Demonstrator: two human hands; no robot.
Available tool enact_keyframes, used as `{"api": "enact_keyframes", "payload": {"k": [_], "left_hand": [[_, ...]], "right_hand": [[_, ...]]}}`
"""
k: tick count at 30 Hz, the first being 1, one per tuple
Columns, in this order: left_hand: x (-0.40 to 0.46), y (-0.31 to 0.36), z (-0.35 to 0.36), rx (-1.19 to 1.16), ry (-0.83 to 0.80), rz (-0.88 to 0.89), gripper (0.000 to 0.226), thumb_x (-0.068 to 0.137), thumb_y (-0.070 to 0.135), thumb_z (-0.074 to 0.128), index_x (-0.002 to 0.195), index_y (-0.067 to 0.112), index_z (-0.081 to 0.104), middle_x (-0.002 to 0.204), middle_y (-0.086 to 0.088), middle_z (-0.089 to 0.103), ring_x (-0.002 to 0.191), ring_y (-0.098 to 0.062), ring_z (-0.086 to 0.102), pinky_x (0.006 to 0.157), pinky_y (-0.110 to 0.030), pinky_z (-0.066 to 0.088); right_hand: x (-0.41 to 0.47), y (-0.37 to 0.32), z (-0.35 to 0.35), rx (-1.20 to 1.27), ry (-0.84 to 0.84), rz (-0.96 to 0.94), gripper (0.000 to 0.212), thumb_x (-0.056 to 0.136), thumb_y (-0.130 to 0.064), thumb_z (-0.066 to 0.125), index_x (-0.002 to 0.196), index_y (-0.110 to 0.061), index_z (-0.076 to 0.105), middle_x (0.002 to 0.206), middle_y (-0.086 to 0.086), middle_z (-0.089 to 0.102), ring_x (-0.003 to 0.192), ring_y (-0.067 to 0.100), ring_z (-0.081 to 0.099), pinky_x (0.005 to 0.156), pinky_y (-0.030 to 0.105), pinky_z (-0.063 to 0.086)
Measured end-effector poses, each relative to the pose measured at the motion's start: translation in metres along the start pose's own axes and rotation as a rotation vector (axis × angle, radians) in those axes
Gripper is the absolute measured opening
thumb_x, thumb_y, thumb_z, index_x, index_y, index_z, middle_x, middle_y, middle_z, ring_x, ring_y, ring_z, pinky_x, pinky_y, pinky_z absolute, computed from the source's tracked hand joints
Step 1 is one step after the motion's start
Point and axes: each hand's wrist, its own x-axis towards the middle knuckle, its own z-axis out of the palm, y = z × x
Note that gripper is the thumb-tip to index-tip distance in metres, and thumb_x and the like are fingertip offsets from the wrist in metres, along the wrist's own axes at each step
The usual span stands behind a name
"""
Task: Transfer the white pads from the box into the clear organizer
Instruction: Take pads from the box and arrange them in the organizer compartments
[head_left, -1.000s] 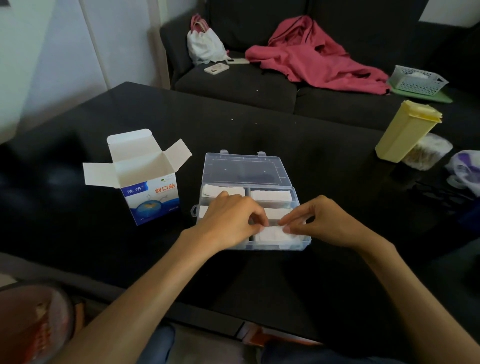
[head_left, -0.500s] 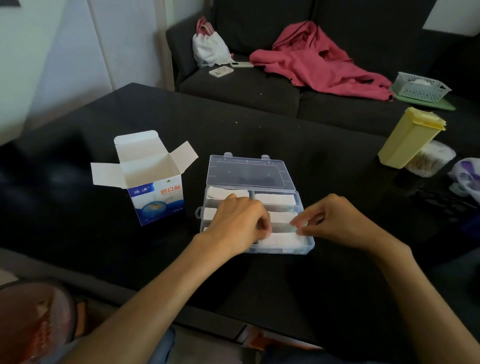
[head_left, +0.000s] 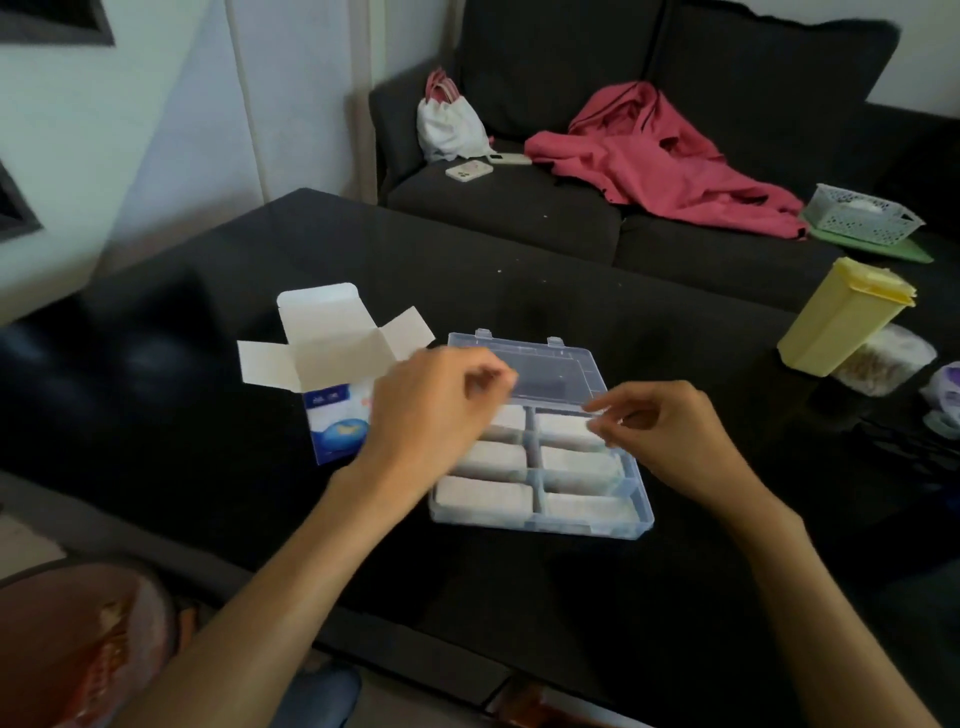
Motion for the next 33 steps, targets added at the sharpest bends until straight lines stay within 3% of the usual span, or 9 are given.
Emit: {"api": "enact_keyframes", "payload": {"k": [4, 8, 11, 15, 18, 22, 26, 30, 33], "left_hand": [[-0.003, -0.043, -0.053, 0.124, 0.447, -0.269, 0.031, 0.089, 0.034, 0.061, 0.118, 0.026, 0.062, 0.116, 0.001, 0.064, 0.108, -0.017, 0.056, 0.081, -0.032, 0.045], [-0.003, -0.092, -0.078, 0.036, 0.177, -0.652, 0.07, 0.087, 0.037, 0.063, 0.145, 0.015, 0.031, 0.148, -0.009, 0.037, 0.134, -0.029, 0.035, 0.106, -0.047, 0.034], [-0.005, -0.108, -0.087, -0.38, 0.045, -0.785, 0.062, 0.087, 0.022, 0.064, 0.143, 0.016, 0.038, 0.139, -0.008, 0.049, 0.121, -0.024, 0.05, 0.097, -0.04, 0.044], [-0.012, -0.112, -0.104, -0.698, -0.058, -0.753, 0.059, 0.078, -0.003, 0.065, 0.13, 0.021, 0.052, 0.121, 0.003, 0.062, 0.105, -0.014, 0.059, 0.07, -0.027, 0.049], [-0.016, -0.108, -0.101, -0.681, -0.087, -0.669, 0.041, 0.078, 0.012, 0.073, 0.114, 0.026, 0.062, 0.107, 0.008, 0.069, 0.092, -0.005, 0.065, 0.062, -0.02, 0.05], [-0.021, -0.109, -0.091, -0.463, -0.042, -0.465, 0.011, 0.084, 0.035, 0.067, 0.089, 0.029, 0.074, 0.086, 0.011, 0.074, 0.081, -0.003, 0.069, 0.077, -0.03, 0.057], [-0.022, -0.113, -0.097, -0.501, -0.155, -0.347, 0.016, 0.078, 0.04, 0.066, 0.086, 0.03, 0.076, 0.089, 0.008, 0.074, 0.088, -0.01, 0.07, 0.085, -0.038, 0.055], [-0.024, -0.109, -0.103, -0.487, -0.282, -0.338, 0.016, 0.085, 0.029, 0.065, 0.092, 0.021, 0.077, 0.088, 0.009, 0.074, 0.085, -0.006, 0.069, 0.076, -0.024, 0.053], [-0.025, -0.106, -0.106, -0.506, -0.339, -0.379, 0.014, 0.083, 0.031, 0.069, 0.089, 0.021, 0.078, 0.086, 0.011, 0.074, 0.086, -0.001, 0.068, 0.08, -0.018, 0.048]], "right_hand": [[0.012, -0.05, 0.04, 0.009, 0.137, -0.188, 0.026, 0.09, -0.016, 0.058, 0.111, -0.029, 0.063, 0.111, -0.011, 0.063, 0.094, -0.004, 0.057, 0.079, 0.009, 0.046], [0.016, -0.1, 0.081, -0.141, -0.013, -0.381, 0.044, 0.096, -0.012, 0.045, 0.137, -0.028, 0.043, 0.145, -0.008, 0.039, 0.135, 0.008, 0.031, 0.107, 0.021, 0.026], [0.017, -0.11, 0.099, -0.171, -0.144, -0.377, 0.054, 0.097, -0.012, 0.043, 0.145, -0.03, 0.025, 0.154, -0.01, 0.022, 0.143, 0.011, 0.014, 0.115, 0.031, 0.019], [0.021, -0.101, 0.102, -0.175, -0.07, -0.41, 0.036, 0.094, -0.012, 0.049, 0.125, -0.028, 0.058, 0.139, -0.011, 0.045, 0.128, 0.007, 0.038, 0.097, 0.017, 0.04], [0.02, -0.093, 0.098, -0.171, -0.014, -0.455, 0.026, 0.088, -0.011, 0.058, 0.102, -0.029, 0.071, 0.122, -0.014, 0.057, 0.108, 0.005, 0.052, 0.08, 0.01, 0.045], [0.017, -0.101, 0.098, -0.247, -0.072, -0.477, 0.016, 0.086, -0.022, 0.064, 0.095, -0.031, 0.073, 0.109, -0.017, 0.062, 0.097, -0.005, 0.04, 0.073, 0.002, 0.032], [0.013, -0.114, 0.092, -0.245, -0.163, -0.43, 0.019, 0.089, -0.024, 0.059, 0.1, -0.033, 0.072, 0.108, -0.016, 0.065, 0.097, 0.0, 0.047, 0.08, 0.008, 0.036], [0.008, -0.136, 0.095, -0.21, -0.204, -0.403, 0.031, 0.092, -0.018, 0.054, 0.117, -0.034, 0.063, 0.12, -0.012, 0.062, 0.106, 0.008, 0.058, 0.086, 0.012, 0.044], [0.008, -0.144, 0.113, -0.261, -0.327, -0.399, 0.033, 0.092, -0.011, 0.054, 0.121, -0.025, 0.061, 0.125, -0.003, 0.061, 0.113, 0.017, 0.058, 0.099, 0.029, 0.047]]}}
